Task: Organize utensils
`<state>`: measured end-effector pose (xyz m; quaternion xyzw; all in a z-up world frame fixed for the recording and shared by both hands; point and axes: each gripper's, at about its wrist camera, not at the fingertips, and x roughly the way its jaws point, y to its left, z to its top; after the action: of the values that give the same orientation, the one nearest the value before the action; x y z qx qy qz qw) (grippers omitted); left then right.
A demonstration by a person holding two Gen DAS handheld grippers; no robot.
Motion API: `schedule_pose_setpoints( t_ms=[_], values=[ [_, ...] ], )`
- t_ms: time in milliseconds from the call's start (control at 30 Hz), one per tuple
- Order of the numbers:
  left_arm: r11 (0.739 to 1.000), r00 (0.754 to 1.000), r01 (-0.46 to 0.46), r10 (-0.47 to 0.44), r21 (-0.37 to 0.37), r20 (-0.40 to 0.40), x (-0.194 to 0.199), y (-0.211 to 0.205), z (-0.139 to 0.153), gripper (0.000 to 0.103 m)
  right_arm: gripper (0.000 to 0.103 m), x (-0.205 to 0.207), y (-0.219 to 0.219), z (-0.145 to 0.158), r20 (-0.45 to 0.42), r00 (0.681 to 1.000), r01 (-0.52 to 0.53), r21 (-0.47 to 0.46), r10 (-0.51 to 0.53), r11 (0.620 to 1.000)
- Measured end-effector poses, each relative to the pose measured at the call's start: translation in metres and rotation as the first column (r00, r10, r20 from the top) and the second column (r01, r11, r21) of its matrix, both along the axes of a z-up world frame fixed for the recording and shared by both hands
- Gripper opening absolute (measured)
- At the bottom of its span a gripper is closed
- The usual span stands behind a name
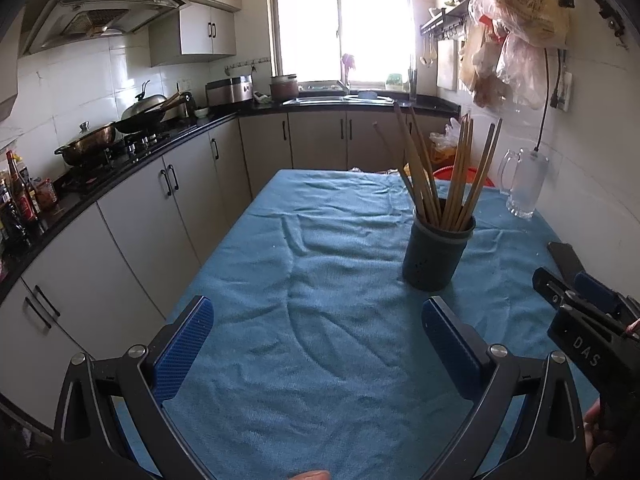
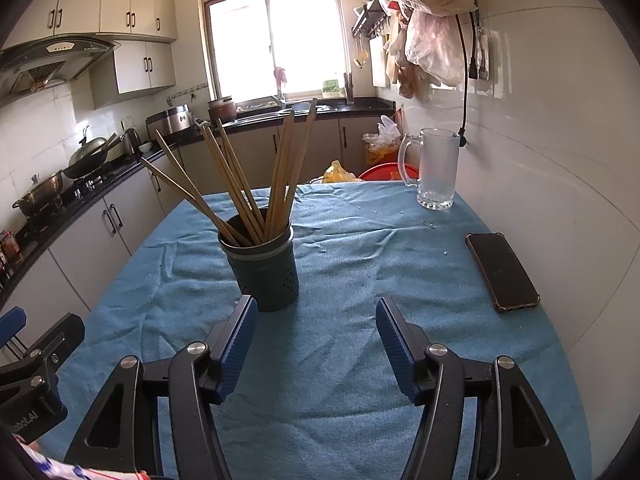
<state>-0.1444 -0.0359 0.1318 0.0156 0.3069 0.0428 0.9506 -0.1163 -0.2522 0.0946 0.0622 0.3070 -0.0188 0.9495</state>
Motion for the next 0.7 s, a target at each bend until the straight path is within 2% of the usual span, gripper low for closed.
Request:
schedule_pose_setpoints(
  t_ms=[333, 700],
  values=[
    [1.0, 0.998, -0.003, 0.002, -0.005, -0.062, 0.008, 0.0, -0.011, 0.103, 0.068, 0.0, -0.002, -0.005, -0.014, 1.0, 0.008, -0.003, -0.008, 1.0],
    [1.0, 0.996, 0.003, -0.004, -0.017, -0.086, 0.01, -0.001, -0.015, 0.103, 0.07, -0.002, 0.0, -0.009, -0.017, 1.0, 0.014, -0.016, -0.014, 1.0]
  ],
)
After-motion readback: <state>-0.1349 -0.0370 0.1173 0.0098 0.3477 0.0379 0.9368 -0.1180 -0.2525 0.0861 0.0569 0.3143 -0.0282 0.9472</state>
